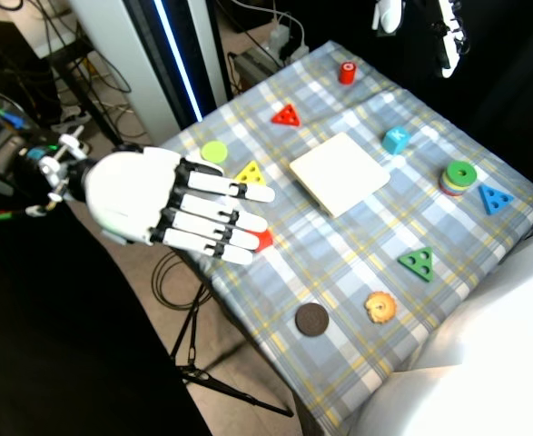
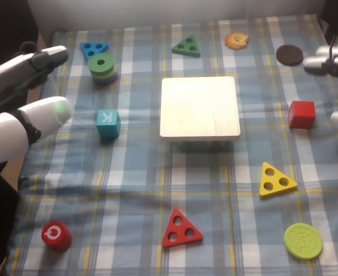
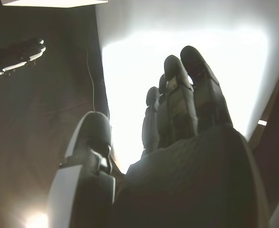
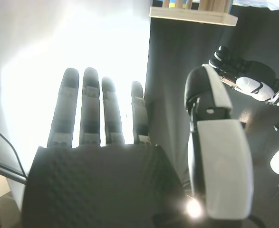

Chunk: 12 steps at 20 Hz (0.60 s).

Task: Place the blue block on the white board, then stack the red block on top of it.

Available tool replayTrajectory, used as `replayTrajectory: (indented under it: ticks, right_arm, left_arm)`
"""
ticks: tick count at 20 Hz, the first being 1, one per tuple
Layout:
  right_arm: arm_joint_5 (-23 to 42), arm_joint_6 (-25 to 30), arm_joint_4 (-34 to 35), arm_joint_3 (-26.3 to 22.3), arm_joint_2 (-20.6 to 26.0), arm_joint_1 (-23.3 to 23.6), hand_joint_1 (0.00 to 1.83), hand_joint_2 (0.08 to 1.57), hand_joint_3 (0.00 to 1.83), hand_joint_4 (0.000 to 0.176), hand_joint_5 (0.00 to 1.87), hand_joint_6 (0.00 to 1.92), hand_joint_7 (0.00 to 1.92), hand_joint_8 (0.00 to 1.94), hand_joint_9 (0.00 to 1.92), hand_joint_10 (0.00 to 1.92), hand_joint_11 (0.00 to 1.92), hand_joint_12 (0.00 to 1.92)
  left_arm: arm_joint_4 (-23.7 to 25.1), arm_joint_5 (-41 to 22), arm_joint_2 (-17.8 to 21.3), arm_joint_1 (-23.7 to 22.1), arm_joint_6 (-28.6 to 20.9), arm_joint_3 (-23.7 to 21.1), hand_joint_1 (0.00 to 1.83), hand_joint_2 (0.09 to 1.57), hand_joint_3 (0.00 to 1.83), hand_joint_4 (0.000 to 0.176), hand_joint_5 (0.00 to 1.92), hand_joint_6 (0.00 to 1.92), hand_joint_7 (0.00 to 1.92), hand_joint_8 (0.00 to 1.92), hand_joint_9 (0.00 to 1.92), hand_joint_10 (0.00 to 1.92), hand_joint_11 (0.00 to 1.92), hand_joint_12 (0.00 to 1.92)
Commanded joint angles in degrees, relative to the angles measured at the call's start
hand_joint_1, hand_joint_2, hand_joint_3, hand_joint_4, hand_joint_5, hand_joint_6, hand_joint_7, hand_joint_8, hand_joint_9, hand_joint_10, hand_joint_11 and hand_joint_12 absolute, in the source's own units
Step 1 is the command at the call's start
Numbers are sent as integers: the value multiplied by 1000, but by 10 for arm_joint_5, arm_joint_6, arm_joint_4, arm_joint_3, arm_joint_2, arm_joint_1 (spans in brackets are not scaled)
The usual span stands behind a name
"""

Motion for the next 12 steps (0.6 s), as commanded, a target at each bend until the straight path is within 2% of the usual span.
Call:
replayTrajectory:
  ticks: [1, 2, 3, 4, 6, 7, 8, 11, 12]
  right_arm:
    - [71, 5, 5, 2, 0, 10, 551, 1375, 3, 11, 491, 1, 478, 1, 442, 4, 209, 557]
    - [71, 7, 3, 2, 0, 12, 558, 1379, 3, 14, 486, 0, 473, 0, 434, 0, 201, 551]
    - [71, 10, -3, 2, 0, 14, 562, 1381, 3, 17, 485, 0, 476, 1, 428, 0, 198, 548]
    - [71, 13, -8, 2, 0, 16, 585, 1383, 2, 21, 480, 0, 479, 2, 428, 0, 197, 538]
    - [72, 16, -20, 2, 0, 21, 568, 1380, 0, 25, 483, 0, 489, 0, 441, 0, 229, 489]
    - [73, 18, -26, 2, 0, 23, 582, 1380, 0, 38, 483, 0, 493, 1, 442, 1, 228, 480]
    - [73, 21, -29, 2, 0, 24, 597, 1379, 0, 43, 487, 1, 498, 2, 448, 2, 233, 475]
    - [75, 29, -39, 2, 0, 24, 612, 1384, 0, 31, 497, 3, 526, 8, 467, 7, 253, 478]
    - [75, 31, -40, 2, 0, 24, 619, 1384, 0, 35, 500, 4, 533, 9, 481, 10, 269, 485]
  left_arm:
    - [8, -62, 2, -9, 0, 6, 386, 1105, 0, 176, 282, 3, 219, 6, 180, 9, 22, 204]
    - [6, -50, 2, -19, 20, 9, 477, 1070, 0, 176, 280, 0, 222, 1, 182, 2, 11, 232]
    - [-3, -25, 1, -41, 67, 10, 621, 999, 0, 176, 283, 0, 223, 0, 188, 1, 1, 286]
    - [-11, -2, -2, -58, 114, 11, 690, 955, 0, 176, 285, 1, 230, 3, 203, 6, 0, 300]
    - [-36, 51, -18, -102, 232, 17, 718, 918, 0, 176, 250, 0, 209, 0, 189, 1, 0, 277]
    - [-52, 68, -27, -117, 288, 20, 705, 902, 0, 176, 252, 2, 211, 2, 179, 0, 0, 273]
    - [-66, 81, -35, -128, 334, 24, 692, 898, 0, 176, 247, 0, 204, 0, 172, 0, 0, 274]
    - [-112, 135, -72, -166, 466, 51, 694, 879, 0, 176, 276, 9, 204, 3, 137, 0, 0, 282]
    - [-129, 164, -89, -181, 509, 68, 724, 868, 0, 176, 309, 11, 204, 1, 140, 1, 0, 251]
